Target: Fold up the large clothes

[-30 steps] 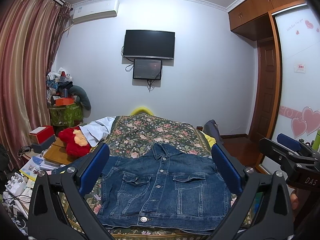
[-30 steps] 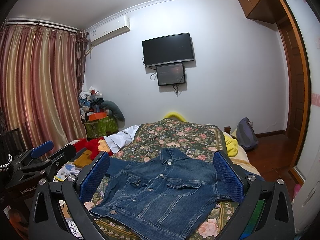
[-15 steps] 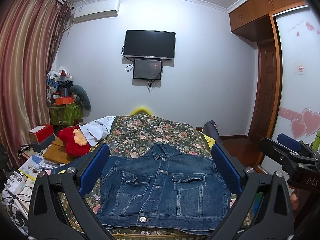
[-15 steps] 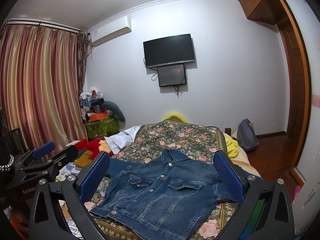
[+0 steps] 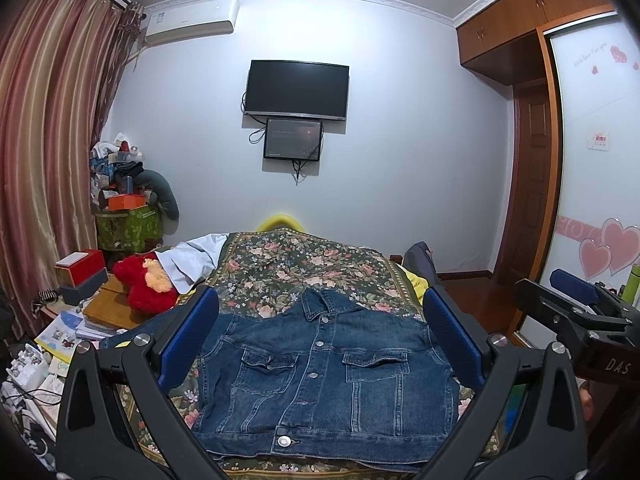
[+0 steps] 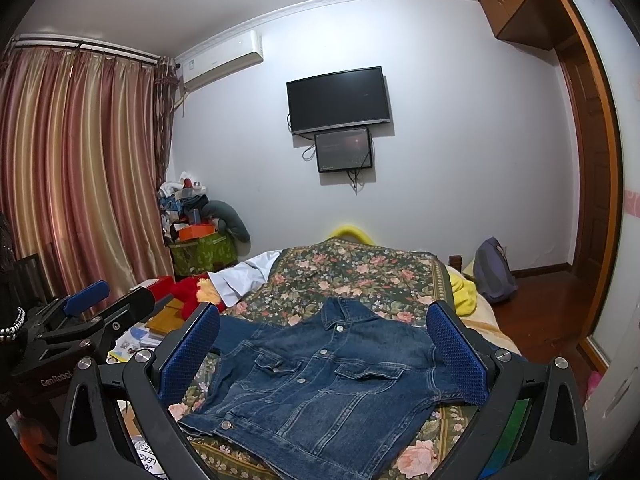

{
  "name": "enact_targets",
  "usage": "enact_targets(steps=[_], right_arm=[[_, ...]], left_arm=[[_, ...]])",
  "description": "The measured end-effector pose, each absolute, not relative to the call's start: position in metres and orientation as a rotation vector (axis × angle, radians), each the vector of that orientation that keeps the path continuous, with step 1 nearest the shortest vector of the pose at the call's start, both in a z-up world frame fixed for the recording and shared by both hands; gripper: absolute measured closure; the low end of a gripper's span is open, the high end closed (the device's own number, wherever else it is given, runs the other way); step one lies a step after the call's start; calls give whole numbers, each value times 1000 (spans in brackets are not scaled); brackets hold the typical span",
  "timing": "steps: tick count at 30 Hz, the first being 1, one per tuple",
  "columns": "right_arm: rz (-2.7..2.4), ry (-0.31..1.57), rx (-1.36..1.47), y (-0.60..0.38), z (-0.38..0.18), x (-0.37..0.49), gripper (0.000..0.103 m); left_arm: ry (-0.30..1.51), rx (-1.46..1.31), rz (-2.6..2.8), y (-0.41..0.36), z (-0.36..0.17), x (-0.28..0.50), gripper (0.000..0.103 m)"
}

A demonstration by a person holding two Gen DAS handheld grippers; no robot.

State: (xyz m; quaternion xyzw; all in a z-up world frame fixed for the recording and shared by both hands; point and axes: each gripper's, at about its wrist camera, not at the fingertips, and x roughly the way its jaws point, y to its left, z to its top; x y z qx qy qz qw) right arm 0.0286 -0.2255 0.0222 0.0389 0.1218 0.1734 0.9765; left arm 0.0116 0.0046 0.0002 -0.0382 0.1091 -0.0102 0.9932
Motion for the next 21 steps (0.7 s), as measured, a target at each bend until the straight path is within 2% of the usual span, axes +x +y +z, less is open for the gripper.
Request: enact_targets(steps=[11, 21], right_arm=[[342, 272, 65, -220, 17, 44, 0], [317, 390, 23, -195, -5, 118, 0]], left_arm=[[220, -99, 5, 17, -2, 22, 0], [329, -117, 158, 83, -28, 96, 0]])
